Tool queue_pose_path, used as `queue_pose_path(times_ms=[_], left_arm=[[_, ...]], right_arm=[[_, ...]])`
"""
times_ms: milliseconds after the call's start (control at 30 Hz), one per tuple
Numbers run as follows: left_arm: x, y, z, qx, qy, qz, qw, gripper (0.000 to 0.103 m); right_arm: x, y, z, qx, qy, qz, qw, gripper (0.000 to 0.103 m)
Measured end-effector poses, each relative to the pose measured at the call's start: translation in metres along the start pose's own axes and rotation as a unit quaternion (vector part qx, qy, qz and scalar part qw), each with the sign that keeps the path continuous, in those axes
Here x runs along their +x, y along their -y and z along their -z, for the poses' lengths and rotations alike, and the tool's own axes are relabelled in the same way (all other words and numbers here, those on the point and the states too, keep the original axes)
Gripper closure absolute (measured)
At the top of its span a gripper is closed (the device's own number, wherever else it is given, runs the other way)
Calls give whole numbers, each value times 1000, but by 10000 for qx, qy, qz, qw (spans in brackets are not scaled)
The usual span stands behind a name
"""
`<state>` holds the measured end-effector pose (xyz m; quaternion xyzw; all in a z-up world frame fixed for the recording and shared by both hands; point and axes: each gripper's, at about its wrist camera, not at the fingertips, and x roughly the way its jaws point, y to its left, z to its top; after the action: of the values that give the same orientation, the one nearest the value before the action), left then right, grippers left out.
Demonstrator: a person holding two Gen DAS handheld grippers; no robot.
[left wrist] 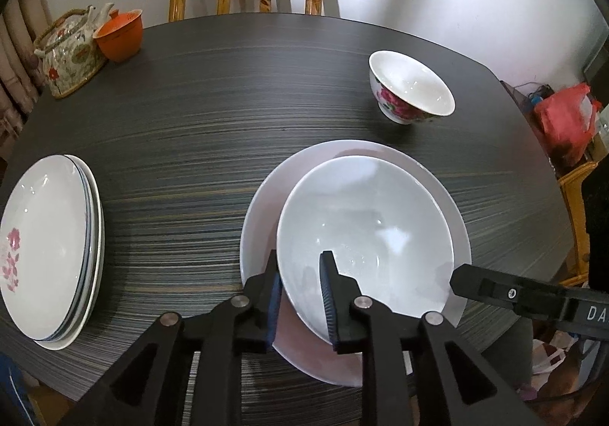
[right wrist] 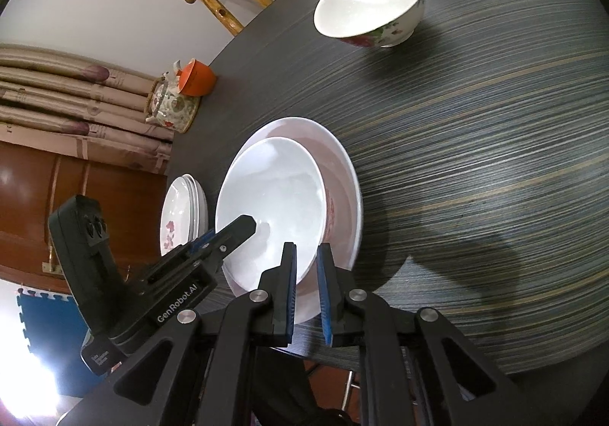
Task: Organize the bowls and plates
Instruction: 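Open both grippers and pull back from the nested bowls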
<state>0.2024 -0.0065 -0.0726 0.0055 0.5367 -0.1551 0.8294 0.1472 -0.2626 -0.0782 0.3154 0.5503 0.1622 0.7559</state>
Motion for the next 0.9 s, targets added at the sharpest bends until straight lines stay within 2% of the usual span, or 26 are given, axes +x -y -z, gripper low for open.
queue_pose_path(times_ms=[67, 167, 567, 900], left_arm=[[-2, 1, 0, 32, 40, -87, 9999, 82], [-6, 3, 0, 69, 144, -125, 9998, 74], [-14, 4, 6, 226, 286, -300, 9989, 73], [-27, 7, 10, 373, 443, -486, 9971, 67]], right_arm=[[-1, 0, 0, -12, 25, 26, 10000, 90], [-1, 2, 4, 38, 29, 19, 10000, 90], [-4, 9, 7, 150, 89, -42, 9998, 90], [-9, 15, 11, 227, 141, -188, 9995, 89]])
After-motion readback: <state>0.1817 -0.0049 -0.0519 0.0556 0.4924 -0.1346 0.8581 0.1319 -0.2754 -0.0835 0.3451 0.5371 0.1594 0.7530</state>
